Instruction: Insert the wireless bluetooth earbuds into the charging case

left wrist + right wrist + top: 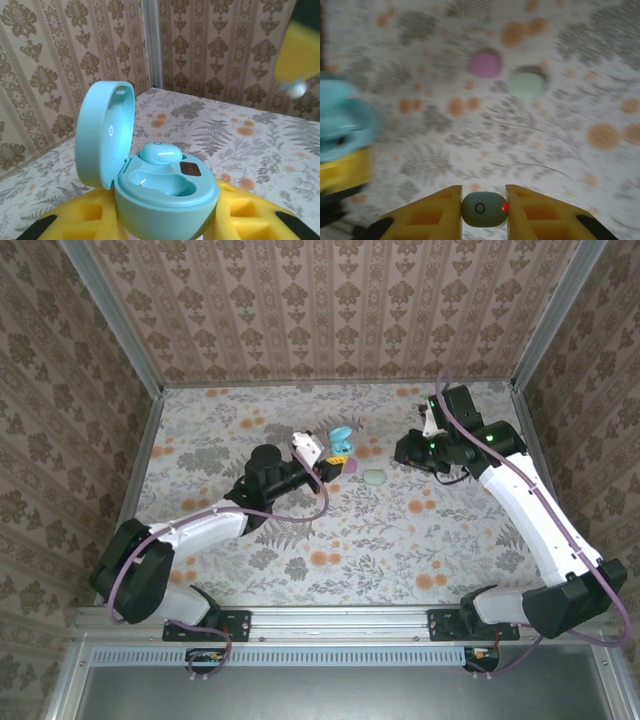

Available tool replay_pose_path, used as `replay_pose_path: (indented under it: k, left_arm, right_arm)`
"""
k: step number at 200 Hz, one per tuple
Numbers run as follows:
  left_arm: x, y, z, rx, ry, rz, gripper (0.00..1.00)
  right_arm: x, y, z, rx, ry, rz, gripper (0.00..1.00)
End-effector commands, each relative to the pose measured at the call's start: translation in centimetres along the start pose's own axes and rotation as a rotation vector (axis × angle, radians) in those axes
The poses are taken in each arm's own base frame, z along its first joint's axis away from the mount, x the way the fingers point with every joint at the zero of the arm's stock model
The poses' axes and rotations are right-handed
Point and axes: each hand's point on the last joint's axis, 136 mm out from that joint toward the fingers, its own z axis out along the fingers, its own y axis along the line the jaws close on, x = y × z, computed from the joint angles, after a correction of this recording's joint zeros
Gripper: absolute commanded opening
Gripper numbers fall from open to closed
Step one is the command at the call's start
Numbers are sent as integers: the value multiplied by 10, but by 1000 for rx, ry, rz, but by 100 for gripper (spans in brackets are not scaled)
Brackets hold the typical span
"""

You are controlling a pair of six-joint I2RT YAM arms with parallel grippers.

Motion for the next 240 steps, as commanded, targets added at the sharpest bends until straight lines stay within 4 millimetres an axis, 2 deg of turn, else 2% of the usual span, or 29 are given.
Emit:
replay_pose_path:
  k: [1,25,52,70,75,129,190,240]
  left_arm:
    - [-27,11,7,-101,-94,95,26]
    - [-27,10,14,-129,-114,107,26]
    - [-29,7,19,-138,-138,103,26]
    - [-30,5,21,-126,-152,94,26]
    - [-30,3,22,-121,-154,93,26]
    - [-36,0,27,-96,-176,78,27]
    - [-38,-1,28,-93,-182,72,27]
    - [-38,-3,29,-89,-177,69,26]
  right_arm:
    - [-8,36,-2,-118,-22,57,26]
    - [-18,60,5,-179,-65,82,26]
    - [-26,74,14,-214,-95,124,26]
    - [-30,83,13,-238,-117,138,26]
    - [-29,83,25,-224,-102,140,26]
    - [-28,90,41,-198,-117,145,26]
    - [-32,89,42,-168,-144,136,25]
    - [-37,101,36,-198,-167,122,25]
